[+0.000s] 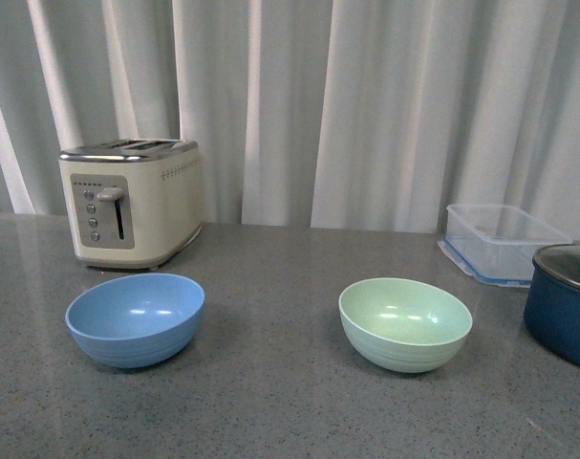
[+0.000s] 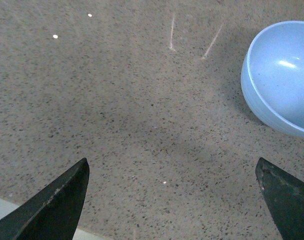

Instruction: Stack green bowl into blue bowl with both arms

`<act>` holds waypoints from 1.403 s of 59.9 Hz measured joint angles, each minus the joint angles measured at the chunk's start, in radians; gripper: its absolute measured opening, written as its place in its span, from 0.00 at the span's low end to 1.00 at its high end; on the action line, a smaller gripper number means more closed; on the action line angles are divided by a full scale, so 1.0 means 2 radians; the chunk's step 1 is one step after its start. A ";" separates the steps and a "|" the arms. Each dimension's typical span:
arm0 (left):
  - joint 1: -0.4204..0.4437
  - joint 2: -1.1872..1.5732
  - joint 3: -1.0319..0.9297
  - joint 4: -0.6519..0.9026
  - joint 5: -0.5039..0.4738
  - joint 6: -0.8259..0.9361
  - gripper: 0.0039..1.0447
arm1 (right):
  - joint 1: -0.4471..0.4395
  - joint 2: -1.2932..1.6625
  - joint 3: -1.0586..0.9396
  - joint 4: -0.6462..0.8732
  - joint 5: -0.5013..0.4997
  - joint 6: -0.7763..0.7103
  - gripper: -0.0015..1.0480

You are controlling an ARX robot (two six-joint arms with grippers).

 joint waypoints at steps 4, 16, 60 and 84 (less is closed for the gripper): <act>-0.006 0.037 0.039 -0.022 0.003 -0.008 0.94 | 0.000 0.000 0.000 0.000 0.000 0.000 0.90; -0.020 0.105 0.112 -0.030 -0.003 -0.020 0.94 | 0.000 0.000 0.000 0.000 0.000 0.000 0.90; -0.042 0.293 0.250 -0.027 -0.007 -0.035 0.94 | 0.000 0.000 0.000 0.000 0.000 0.000 0.90; -0.060 0.330 0.278 -0.032 -0.026 -0.041 0.79 | 0.000 0.000 0.000 0.000 0.000 0.000 0.90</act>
